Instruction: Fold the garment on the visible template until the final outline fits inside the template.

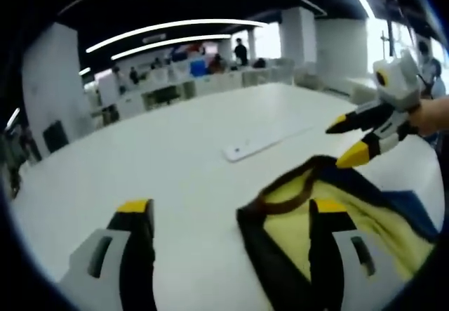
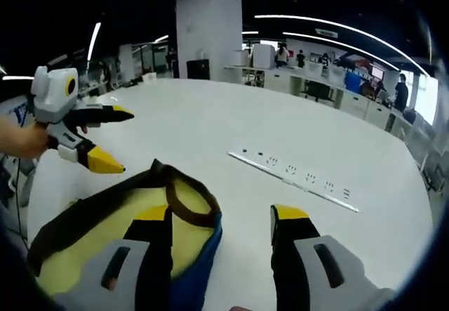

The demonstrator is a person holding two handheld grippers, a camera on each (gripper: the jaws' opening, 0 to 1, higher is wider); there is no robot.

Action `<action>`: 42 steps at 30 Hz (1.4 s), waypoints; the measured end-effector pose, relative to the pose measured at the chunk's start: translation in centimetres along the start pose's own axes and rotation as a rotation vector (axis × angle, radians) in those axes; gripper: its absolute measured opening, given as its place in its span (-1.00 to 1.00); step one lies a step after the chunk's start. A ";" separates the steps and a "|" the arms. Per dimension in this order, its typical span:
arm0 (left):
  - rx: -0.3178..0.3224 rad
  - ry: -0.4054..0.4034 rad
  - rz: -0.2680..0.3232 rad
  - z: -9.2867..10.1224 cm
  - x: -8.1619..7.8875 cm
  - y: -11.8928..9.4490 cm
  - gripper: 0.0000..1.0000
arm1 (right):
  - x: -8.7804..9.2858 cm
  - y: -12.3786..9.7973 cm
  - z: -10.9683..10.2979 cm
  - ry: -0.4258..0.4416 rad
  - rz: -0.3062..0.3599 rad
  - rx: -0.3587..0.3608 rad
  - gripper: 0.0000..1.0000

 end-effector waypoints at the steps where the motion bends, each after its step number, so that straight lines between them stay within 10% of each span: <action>1: 0.003 0.000 0.000 0.2 -0.2 -0.2 0.76 | -0.1 -0.3 -0.1 0.002 0.001 0.002 0.14; 42: 0.024 0.027 0.059 7.9 -4.0 -12.0 0.75 | -1.5 -15.0 -4.1 0.041 0.088 0.028 0.18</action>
Point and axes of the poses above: the point that each gripper's makers call its tool centre point, and the gripper's own axes: y roughly forward along the fingers, z roughly to its right, x roughly out of its underside, the point moved 2 cm from there along -y, roughly backward along the fingers, and after that the axes turned 9 degrees about x, right-handed, at the moved point
